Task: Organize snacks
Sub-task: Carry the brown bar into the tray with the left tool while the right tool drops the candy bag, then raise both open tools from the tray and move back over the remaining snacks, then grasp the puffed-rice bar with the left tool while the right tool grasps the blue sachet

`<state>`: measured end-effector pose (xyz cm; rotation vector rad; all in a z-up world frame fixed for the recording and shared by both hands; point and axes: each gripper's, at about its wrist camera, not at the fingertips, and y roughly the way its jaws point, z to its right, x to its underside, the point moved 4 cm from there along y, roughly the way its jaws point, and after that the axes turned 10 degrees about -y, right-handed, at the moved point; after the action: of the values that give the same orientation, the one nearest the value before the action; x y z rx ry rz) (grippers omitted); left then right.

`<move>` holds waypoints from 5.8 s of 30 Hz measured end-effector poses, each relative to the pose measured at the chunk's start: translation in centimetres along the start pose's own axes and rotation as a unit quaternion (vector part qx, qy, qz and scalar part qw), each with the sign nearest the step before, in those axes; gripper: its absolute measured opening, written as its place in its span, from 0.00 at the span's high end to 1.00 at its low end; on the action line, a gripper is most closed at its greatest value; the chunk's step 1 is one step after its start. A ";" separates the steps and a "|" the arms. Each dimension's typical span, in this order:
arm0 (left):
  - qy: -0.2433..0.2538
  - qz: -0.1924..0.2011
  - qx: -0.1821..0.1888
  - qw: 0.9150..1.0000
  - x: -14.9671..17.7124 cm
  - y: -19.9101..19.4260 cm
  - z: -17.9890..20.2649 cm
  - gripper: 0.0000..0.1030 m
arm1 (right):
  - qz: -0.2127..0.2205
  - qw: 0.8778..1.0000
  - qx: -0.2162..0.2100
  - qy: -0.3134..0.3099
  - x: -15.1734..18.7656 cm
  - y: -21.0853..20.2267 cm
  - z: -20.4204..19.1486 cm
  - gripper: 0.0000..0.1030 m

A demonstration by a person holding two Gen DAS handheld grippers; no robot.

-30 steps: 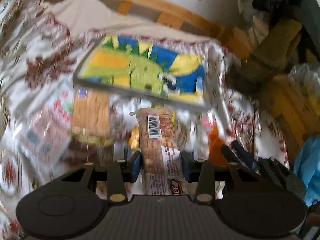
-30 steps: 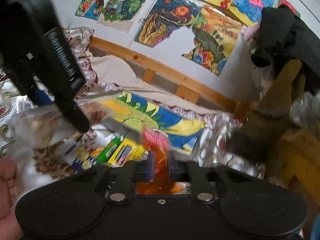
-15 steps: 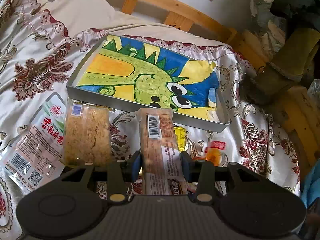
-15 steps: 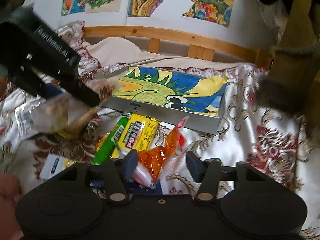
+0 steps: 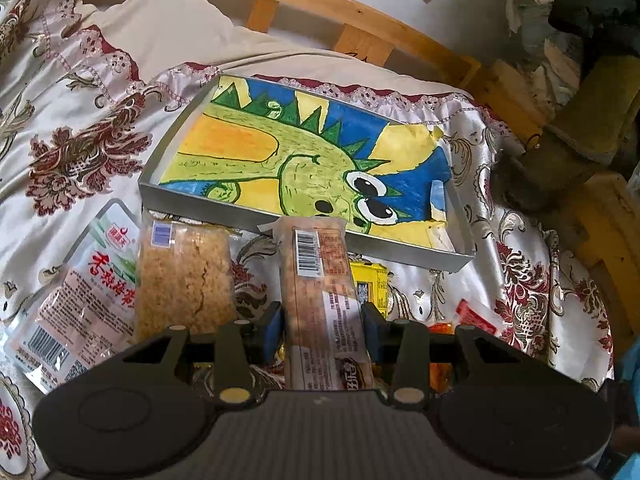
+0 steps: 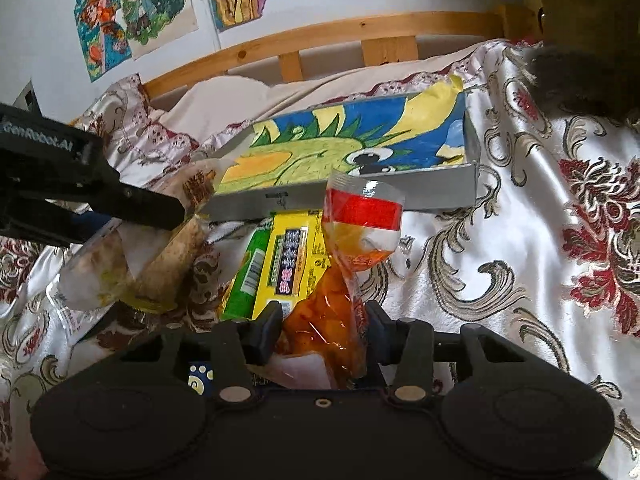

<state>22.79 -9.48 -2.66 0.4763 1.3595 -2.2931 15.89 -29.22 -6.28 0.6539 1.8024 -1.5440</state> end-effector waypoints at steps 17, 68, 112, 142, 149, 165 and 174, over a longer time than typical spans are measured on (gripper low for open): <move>-0.006 0.064 0.008 0.998 -9.4 3.8 1.8 0.56 | 0.077 0.996 0.039 -0.016 -10.7 2.8 3.5 0.54; 0.047 0.246 -0.009 0.968 -3.6 -8.6 0.7 0.01 | 0.208 0.975 0.075 -0.034 -9.8 -9.5 -1.6 0.01; 0.018 0.102 -0.110 0.989 8.7 -9.2 -8.2 0.01 | 0.061 0.997 0.024 0.038 3.0 -9.4 -5.8 0.01; 0.020 0.089 -0.129 0.987 8.0 -7.2 -9.2 0.01 | 0.027 0.996 -0.053 0.064 4.7 -6.0 -6.6 0.01; 0.018 0.103 -0.148 0.983 6.8 -7.4 -10.4 0.01 | 0.014 0.994 -0.073 0.075 4.6 -4.7 -6.7 0.02; 0.009 0.108 -0.074 0.991 4.2 -4.7 -9.7 0.01 | 0.022 0.991 -0.053 0.124 2.9 -1.4 -7.0 0.14; 0.066 0.079 -0.046 0.994 2.4 -1.3 -7.1 0.03 | 0.028 0.987 -0.015 0.155 2.6 -0.5 -4.5 0.61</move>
<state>20.57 -3.13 -6.15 0.6904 1.4289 -2.0926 13.07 -24.98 -7.62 0.9653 2.0100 -1.4364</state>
